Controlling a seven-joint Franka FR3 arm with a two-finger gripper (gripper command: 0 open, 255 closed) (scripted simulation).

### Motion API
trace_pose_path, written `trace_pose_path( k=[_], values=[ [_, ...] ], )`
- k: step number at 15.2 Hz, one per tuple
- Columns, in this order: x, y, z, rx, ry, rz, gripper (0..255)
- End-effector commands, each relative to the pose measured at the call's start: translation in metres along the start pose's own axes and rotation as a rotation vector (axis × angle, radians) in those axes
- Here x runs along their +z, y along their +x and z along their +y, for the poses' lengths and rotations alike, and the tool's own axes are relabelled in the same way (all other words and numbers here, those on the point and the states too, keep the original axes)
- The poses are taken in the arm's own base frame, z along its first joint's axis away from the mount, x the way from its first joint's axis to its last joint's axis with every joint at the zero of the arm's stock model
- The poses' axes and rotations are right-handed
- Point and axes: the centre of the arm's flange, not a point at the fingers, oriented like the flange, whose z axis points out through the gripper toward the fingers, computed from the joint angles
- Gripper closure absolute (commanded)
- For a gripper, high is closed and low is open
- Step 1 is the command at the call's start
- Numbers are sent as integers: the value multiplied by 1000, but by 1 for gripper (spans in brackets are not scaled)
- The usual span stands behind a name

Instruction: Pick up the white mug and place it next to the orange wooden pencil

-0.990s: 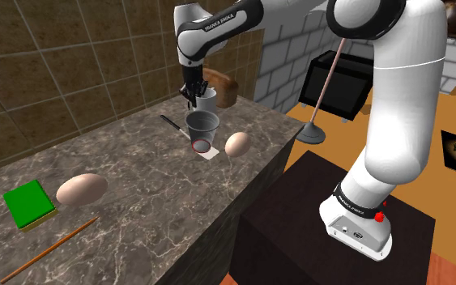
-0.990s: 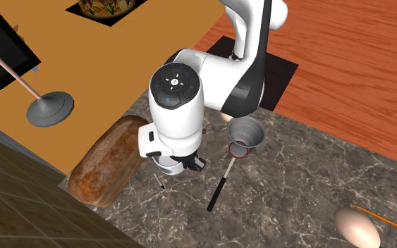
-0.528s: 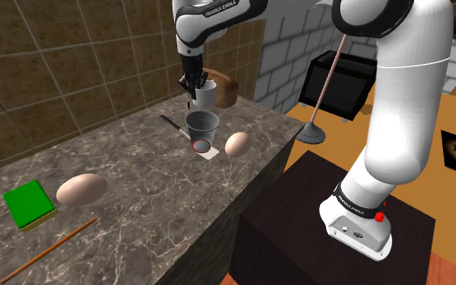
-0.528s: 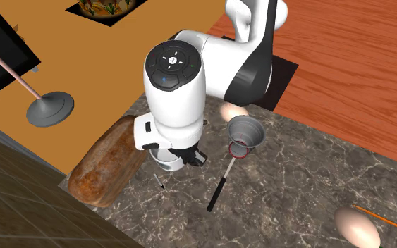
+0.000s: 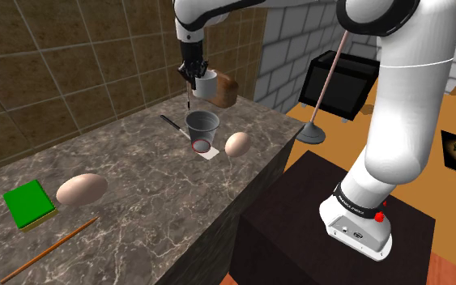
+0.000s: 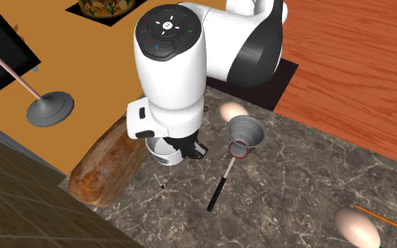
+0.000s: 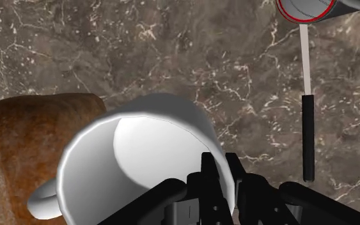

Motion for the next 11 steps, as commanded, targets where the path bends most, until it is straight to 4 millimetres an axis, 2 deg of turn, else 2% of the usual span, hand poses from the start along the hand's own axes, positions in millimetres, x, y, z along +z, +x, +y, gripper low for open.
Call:
trace_pose_path(
  k=[1,7,11],
  values=[
    [-11,0,1,0,0,0,255],
    [-40,-1,2,0,0,0,255],
    [-42,-34,-38,0,0,0,255]
  ],
)
